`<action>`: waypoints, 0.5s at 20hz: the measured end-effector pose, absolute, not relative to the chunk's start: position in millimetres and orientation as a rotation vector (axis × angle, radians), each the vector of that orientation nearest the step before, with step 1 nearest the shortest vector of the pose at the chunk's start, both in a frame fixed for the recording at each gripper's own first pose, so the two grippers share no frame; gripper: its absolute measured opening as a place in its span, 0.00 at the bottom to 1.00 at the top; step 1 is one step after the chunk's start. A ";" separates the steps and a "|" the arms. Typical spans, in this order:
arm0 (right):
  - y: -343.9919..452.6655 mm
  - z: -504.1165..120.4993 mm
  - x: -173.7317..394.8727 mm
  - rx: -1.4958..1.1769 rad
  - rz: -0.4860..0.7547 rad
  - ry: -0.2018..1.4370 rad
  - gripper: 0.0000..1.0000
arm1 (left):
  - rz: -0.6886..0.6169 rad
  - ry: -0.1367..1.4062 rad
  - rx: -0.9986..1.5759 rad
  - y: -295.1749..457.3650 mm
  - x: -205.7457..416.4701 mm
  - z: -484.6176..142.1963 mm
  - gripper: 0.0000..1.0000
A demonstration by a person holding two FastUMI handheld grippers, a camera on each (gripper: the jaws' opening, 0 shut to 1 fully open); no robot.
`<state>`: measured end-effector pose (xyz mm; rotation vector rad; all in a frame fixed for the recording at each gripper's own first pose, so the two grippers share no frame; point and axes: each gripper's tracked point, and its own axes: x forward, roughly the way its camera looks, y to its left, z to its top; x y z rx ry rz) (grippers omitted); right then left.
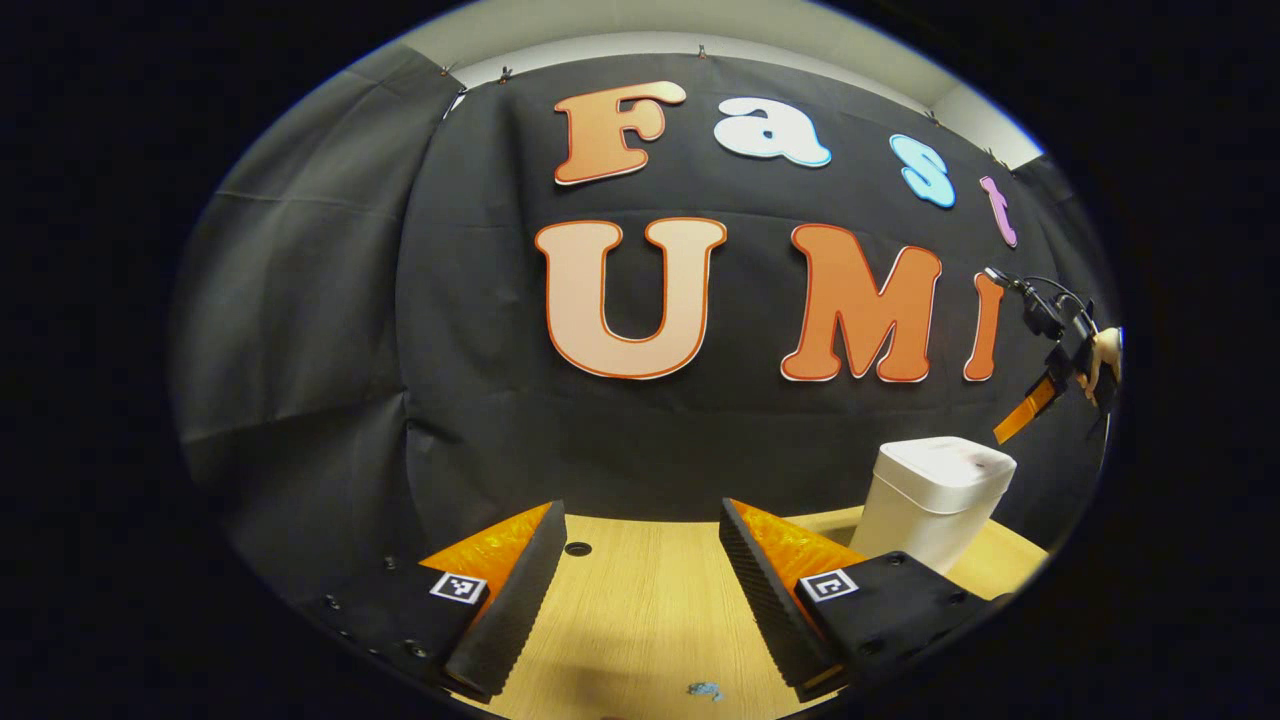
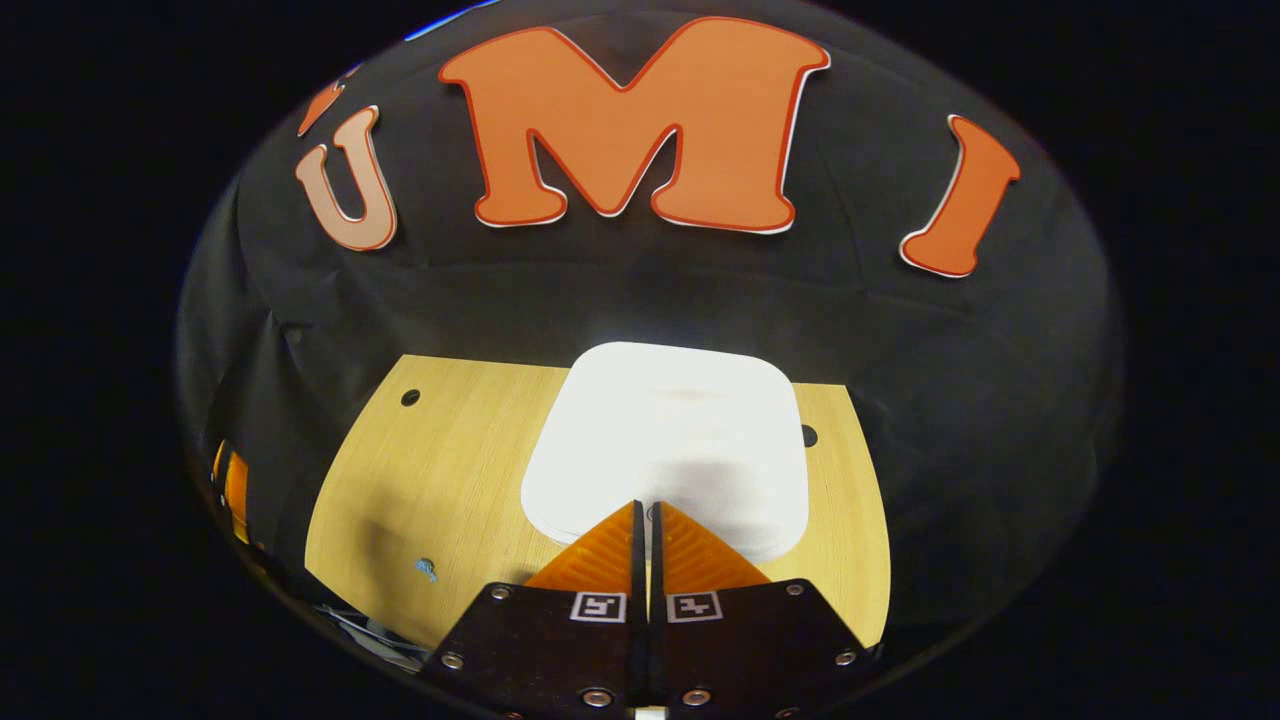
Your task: Press the lid of the desktop garbage bin to open it, pick up the crumpled paper on the desktop and throw it into the bin, then pick up the pop can on the desktop and drop it into the bin, and finally close the garbage bin lid.
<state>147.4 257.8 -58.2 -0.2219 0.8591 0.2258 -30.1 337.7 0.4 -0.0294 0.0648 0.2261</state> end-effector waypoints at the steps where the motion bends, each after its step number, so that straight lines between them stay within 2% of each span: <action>1: 258.6 -61.4 151.0 -0.235 0.223 0.867 0.01 | 0.232 0.068 -0.030 339.9 -29.8 -0.2 0.98; 10: 251.2 -90.3 157.4 -0.287 0.189 0.939 0.01 | 0.261 0.105 -0.043 354.3 -37.2 -16.4 0.98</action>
